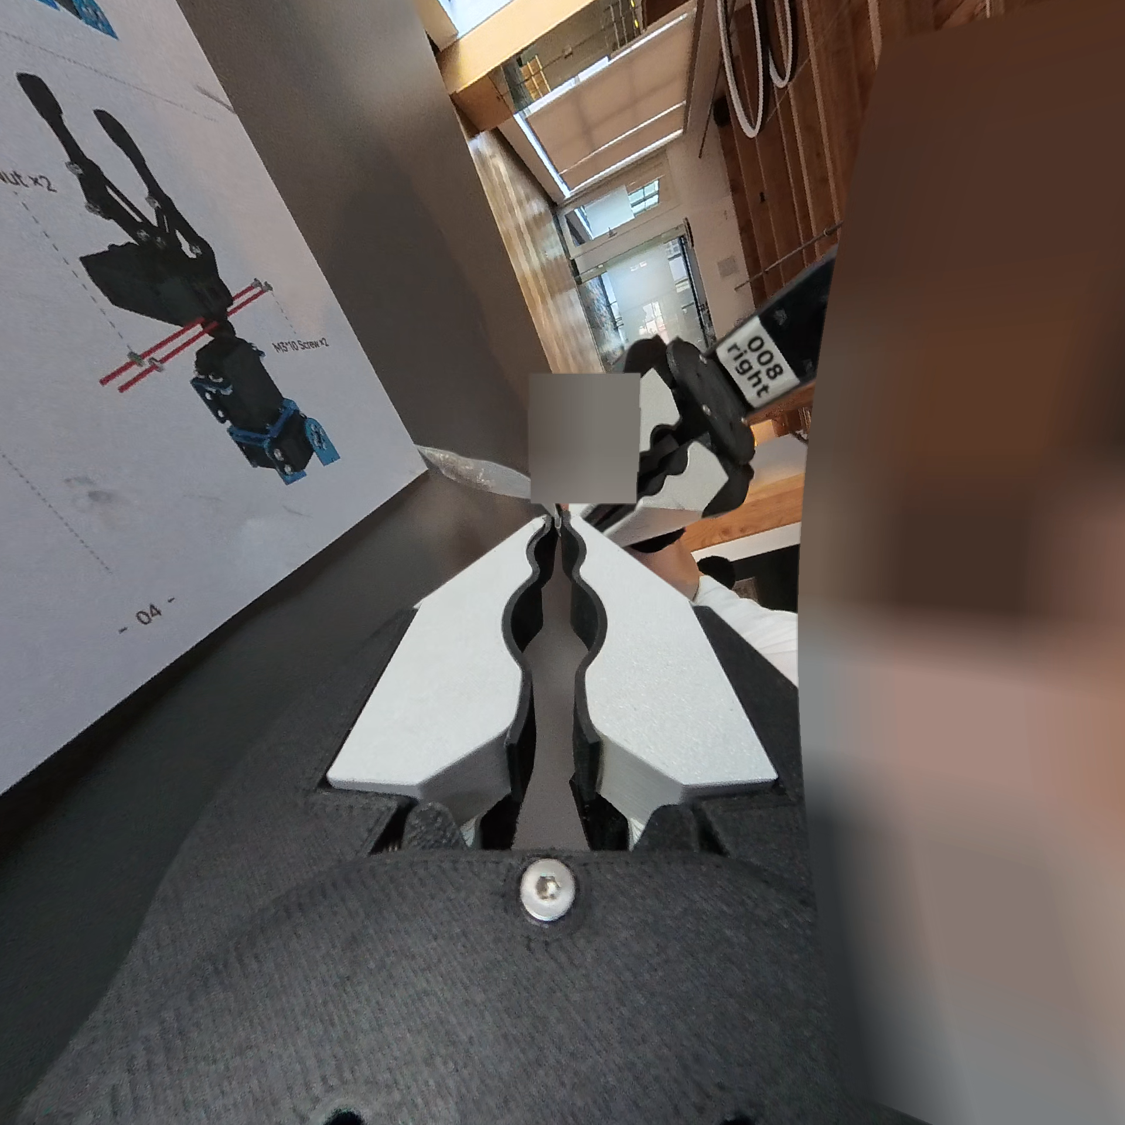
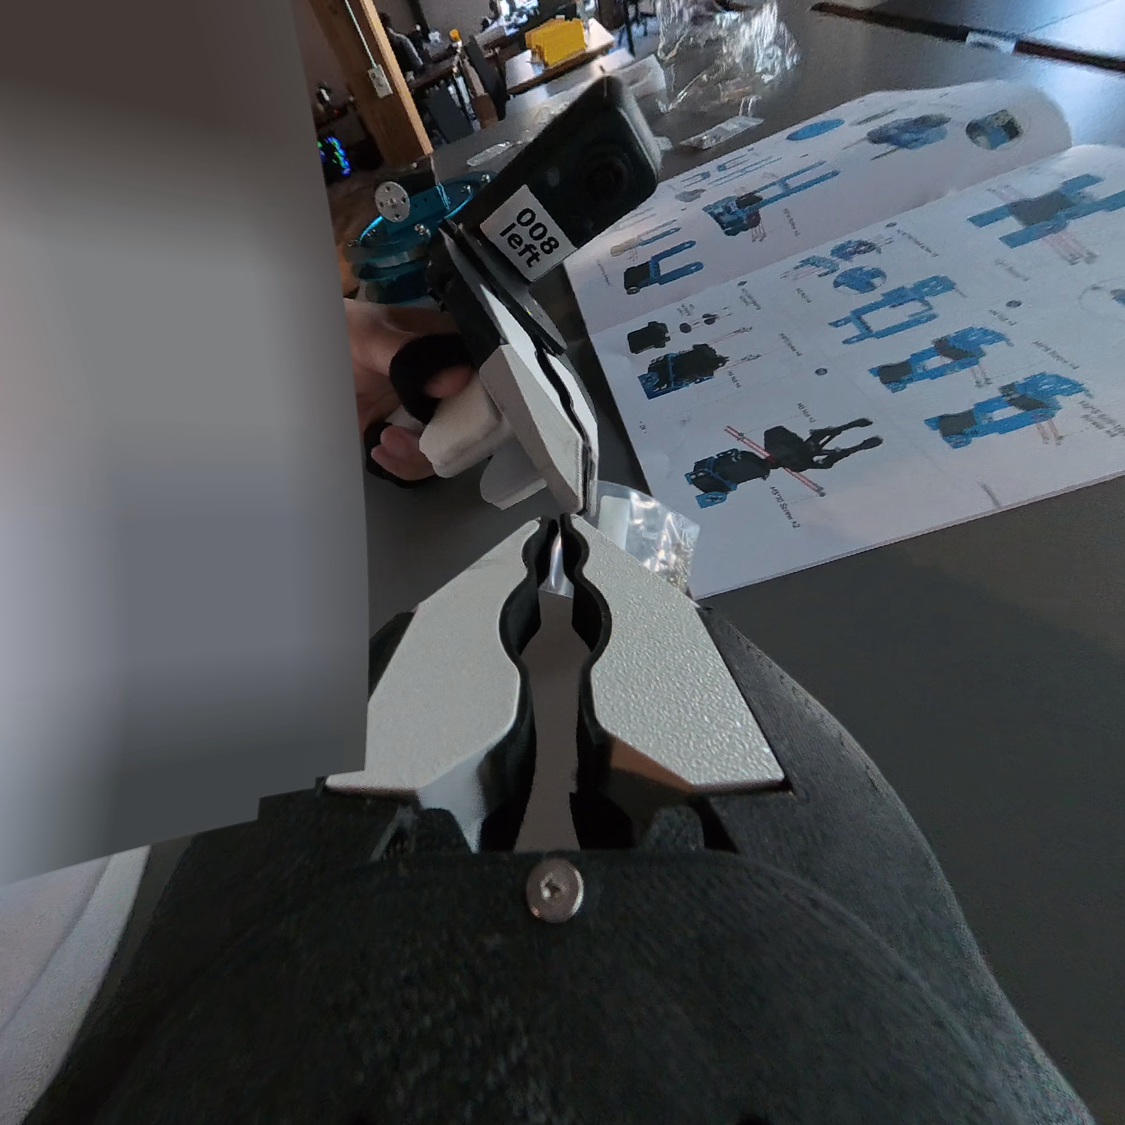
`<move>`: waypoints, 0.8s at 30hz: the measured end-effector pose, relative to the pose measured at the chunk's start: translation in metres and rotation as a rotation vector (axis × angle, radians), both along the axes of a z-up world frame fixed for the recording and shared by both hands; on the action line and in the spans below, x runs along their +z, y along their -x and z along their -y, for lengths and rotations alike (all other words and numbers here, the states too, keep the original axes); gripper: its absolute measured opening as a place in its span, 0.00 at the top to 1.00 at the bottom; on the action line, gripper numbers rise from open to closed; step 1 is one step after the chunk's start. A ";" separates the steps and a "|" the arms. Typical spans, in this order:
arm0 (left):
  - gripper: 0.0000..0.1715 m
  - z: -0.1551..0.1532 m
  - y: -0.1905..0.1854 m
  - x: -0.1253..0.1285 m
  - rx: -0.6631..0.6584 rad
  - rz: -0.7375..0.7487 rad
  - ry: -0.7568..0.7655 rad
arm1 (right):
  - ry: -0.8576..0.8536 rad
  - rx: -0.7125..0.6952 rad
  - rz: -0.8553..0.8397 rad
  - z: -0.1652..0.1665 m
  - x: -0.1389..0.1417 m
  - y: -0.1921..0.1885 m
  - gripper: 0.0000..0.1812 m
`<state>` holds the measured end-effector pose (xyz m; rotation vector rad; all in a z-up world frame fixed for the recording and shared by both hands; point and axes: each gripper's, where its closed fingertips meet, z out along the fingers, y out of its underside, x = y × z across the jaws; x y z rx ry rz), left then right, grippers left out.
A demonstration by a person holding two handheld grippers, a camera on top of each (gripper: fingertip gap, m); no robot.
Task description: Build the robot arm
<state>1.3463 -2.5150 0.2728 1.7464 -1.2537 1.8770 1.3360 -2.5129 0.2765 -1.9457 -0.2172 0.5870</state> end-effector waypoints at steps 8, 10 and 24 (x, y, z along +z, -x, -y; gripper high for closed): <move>1.00 0.001 -0.001 0.000 0.000 0.020 -0.039 | 0.091 -0.029 -0.114 0.003 -0.005 -0.008 0.94; 1.00 0.002 -0.001 -0.001 0.000 0.021 -0.052 | 0.096 -0.048 -0.079 0.002 -0.007 -0.010 0.94; 1.00 0.002 -0.002 -0.004 0.002 0.019 -0.085 | 0.124 -0.054 -0.022 0.003 -0.009 -0.002 1.00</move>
